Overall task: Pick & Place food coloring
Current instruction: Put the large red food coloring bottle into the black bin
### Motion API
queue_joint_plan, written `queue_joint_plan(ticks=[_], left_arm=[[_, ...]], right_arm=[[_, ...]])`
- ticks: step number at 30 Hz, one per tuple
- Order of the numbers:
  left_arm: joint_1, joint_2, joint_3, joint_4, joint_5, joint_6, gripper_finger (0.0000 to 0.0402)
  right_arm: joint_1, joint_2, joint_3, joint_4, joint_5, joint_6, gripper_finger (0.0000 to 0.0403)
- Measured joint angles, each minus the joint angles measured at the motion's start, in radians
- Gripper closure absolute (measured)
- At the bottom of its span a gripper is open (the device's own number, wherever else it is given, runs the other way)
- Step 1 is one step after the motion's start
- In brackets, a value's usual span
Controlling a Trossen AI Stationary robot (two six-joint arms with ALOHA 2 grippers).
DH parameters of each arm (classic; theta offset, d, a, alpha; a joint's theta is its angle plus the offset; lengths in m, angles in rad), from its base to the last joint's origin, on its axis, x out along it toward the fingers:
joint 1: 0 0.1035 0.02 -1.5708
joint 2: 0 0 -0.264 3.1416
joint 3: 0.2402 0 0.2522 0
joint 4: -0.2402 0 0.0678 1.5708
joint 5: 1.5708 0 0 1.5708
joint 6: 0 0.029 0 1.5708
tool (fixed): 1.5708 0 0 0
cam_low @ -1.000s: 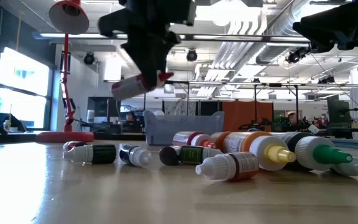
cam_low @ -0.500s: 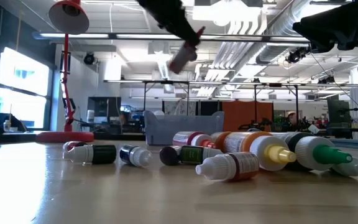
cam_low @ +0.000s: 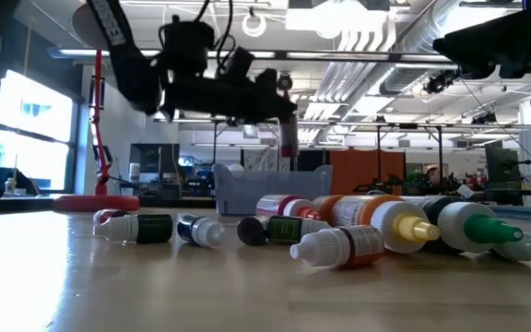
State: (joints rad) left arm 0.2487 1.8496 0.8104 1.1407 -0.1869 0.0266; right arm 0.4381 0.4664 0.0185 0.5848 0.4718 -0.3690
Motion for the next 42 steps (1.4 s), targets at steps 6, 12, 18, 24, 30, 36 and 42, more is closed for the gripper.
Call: queue_joint_plan(ticks=[6,12,18,24,30,36,42], left_arm=[[0.000,0.156,0.088,0.026,-0.032,-0.041,0.0300],[-0.002,0.209,0.173,-0.004,-0.112,-0.090,0.0300],[-0.027,0.212,0.187,-0.070,-0.251,-0.129,0.0300],[-0.093,0.212,0.186,-0.075,-0.442,-0.110,0.0300],[-0.147,0.212,0.186,-0.071,-0.627,-0.114,0.0300],[-0.151,0.220,0.188,-0.071,-0.663,-0.190,0.0300],[-0.151,0.326,0.278,-0.071,-0.719,-0.213,0.0300]], right_arm=[[0.000,0.000,0.000,0.003,-0.003,-0.006,0.0285],[0.000,0.000,0.000,0.003,-0.004,-0.006,0.0285],[0.000,0.000,0.000,0.003,-0.004,-0.007,0.0285],[0.000,0.000,0.000,0.003,-0.004,-0.007,0.0285],[0.000,0.000,0.000,0.003,-0.004,-0.007,0.0285],[0.000,0.000,0.000,0.003,-0.004,-0.007,0.0285],[0.000,0.000,0.000,0.002,-0.008,-0.007,0.0285]])
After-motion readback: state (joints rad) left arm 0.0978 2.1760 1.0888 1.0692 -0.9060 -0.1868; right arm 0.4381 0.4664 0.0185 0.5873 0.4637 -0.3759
